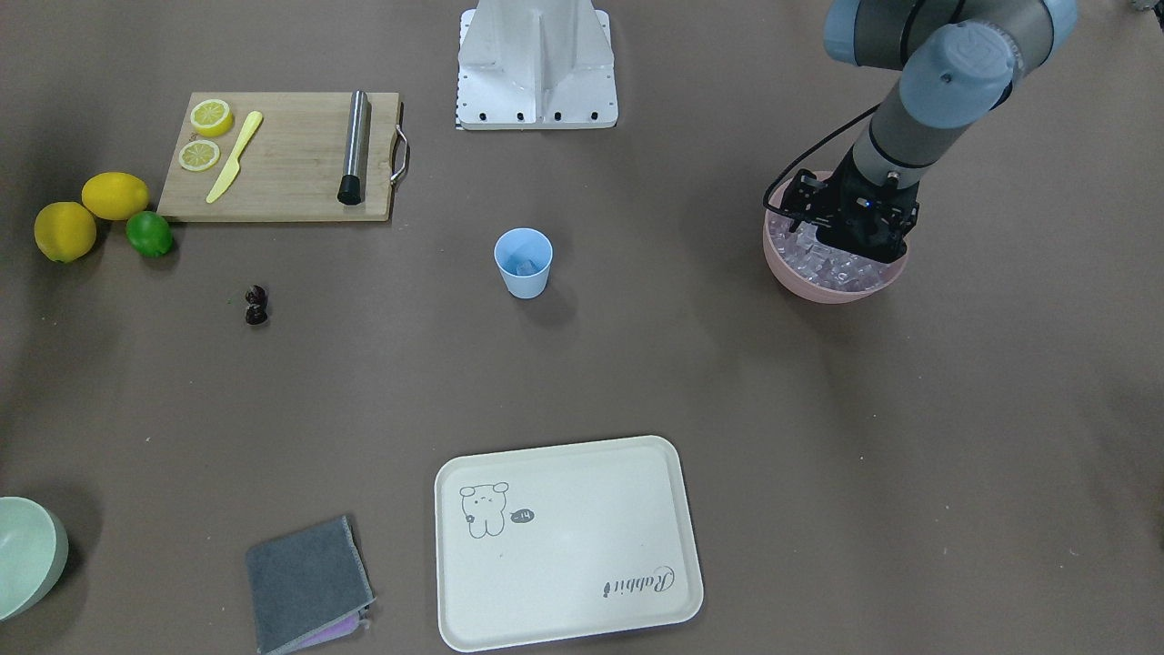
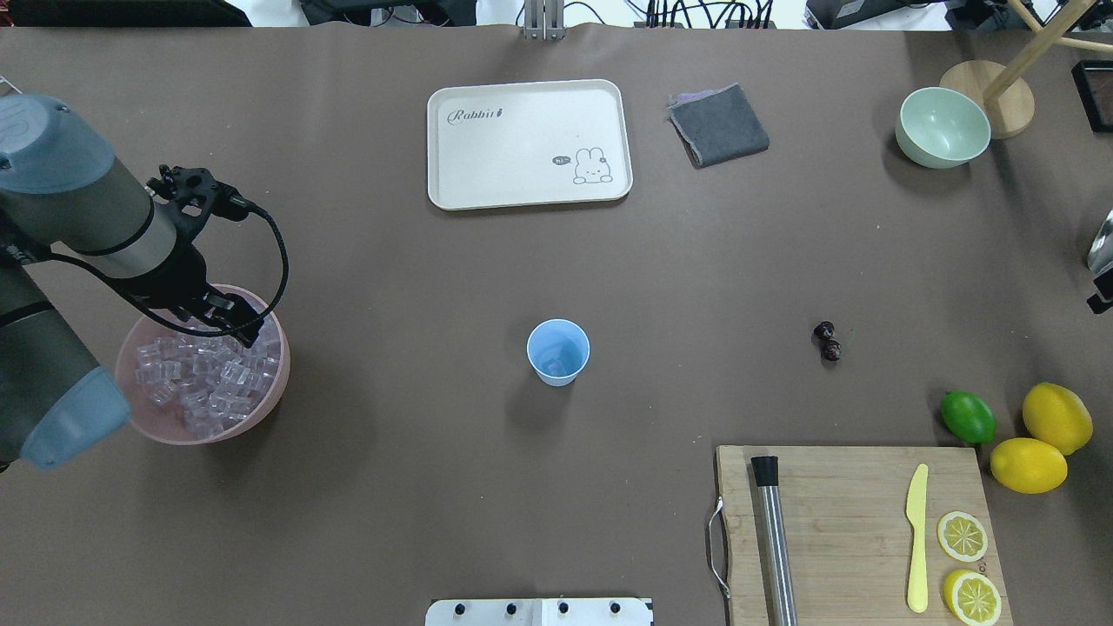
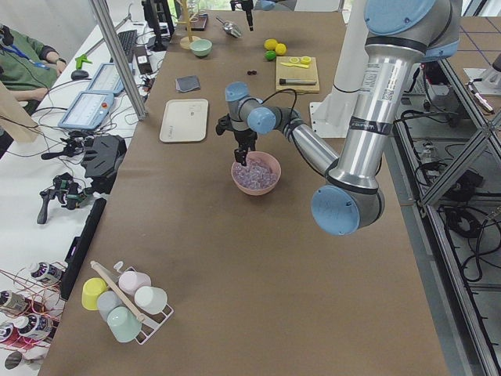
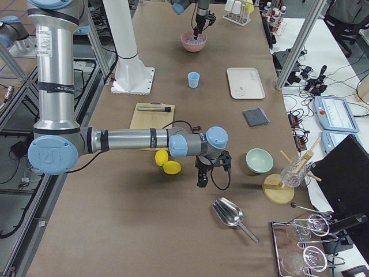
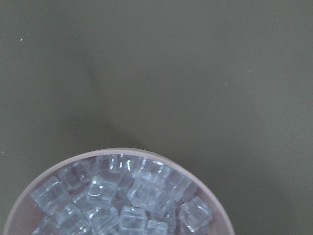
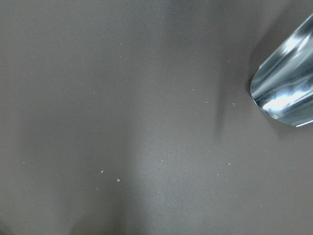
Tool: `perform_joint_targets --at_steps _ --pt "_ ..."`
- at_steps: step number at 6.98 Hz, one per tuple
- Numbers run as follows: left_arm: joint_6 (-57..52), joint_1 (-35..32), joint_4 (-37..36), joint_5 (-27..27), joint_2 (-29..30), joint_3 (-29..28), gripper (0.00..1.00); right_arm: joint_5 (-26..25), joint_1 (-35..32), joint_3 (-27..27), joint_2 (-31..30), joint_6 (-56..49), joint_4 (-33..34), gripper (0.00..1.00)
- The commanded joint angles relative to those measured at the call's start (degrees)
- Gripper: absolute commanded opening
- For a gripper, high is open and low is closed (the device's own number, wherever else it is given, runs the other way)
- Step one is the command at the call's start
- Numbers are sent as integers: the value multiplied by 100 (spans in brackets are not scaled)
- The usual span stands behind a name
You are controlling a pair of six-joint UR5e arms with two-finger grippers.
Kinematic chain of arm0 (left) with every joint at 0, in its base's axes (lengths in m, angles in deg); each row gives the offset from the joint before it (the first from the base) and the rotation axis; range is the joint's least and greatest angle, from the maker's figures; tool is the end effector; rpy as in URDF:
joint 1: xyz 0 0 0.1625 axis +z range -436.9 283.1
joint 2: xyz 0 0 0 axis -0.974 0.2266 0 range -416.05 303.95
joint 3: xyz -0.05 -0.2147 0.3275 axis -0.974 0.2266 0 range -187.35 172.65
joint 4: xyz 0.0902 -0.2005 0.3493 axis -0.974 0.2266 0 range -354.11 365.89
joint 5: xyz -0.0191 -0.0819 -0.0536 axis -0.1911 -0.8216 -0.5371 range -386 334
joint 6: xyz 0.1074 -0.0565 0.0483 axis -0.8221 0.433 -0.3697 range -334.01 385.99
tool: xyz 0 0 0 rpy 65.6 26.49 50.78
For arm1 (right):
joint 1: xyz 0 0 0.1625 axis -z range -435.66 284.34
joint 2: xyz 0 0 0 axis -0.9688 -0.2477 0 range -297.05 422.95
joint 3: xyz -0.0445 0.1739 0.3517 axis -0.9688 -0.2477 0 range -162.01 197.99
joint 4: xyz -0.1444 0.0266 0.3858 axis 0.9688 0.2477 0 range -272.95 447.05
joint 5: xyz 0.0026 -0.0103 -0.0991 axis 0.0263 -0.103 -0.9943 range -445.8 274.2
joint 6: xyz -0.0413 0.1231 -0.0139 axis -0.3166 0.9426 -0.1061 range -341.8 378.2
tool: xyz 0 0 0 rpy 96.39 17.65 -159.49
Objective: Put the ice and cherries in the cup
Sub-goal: 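Lower the left gripper into the ice and grasp another cube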
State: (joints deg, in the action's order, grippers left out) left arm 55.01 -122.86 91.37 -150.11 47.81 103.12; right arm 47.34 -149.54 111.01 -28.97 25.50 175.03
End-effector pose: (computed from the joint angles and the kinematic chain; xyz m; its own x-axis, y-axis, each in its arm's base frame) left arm 0.3444 -0.4423 0.3697 0.6435 0.3760 -0.6667 -0.3327 0.9218 0.1988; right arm -0.0915 -0.4753 0.6393 0.7203 -0.1145 0.6842 0.1872 0.9818 -0.0328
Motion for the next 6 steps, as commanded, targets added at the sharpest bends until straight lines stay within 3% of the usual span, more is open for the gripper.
perform_joint_targets --at_steps 1,6 --pt "-1 43 485 10 28 -498 91 1 14 -3 -1 0 0 100" --pt "130 166 566 -16 20 -570 88 -8 58 -12 -1 0 0 100"
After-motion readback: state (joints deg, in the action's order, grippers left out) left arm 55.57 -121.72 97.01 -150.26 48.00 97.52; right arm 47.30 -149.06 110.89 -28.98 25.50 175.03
